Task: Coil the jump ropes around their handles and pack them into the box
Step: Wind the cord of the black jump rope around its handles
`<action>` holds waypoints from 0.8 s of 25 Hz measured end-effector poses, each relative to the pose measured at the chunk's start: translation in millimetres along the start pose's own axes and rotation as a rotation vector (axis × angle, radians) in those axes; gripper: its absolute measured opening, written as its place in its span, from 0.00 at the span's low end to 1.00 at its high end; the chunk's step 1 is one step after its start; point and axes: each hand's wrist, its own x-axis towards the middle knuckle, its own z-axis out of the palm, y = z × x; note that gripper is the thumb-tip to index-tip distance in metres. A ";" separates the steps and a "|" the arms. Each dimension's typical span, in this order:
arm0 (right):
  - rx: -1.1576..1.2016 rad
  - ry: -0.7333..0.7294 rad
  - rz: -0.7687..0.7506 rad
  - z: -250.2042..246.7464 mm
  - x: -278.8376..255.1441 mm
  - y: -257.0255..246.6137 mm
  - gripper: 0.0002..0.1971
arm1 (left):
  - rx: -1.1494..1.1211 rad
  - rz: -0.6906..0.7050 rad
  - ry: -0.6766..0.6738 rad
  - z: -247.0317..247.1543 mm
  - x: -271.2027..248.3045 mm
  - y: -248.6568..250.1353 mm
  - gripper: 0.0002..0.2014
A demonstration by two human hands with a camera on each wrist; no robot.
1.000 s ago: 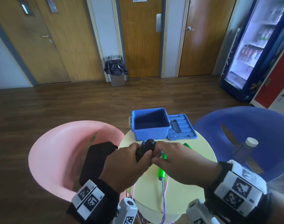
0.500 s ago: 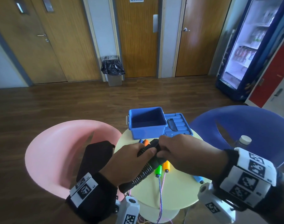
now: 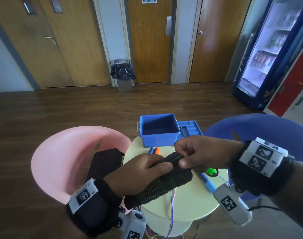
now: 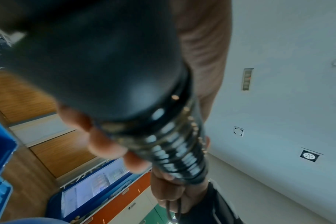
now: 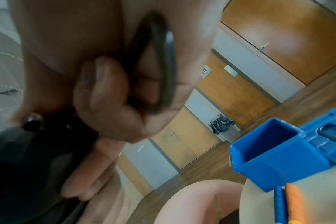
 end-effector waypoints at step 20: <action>-0.780 0.684 -0.666 0.8 -6.3 12.3 0.30 | -1.051 -0.011 -0.076 32.1 47.2 21.6 0.31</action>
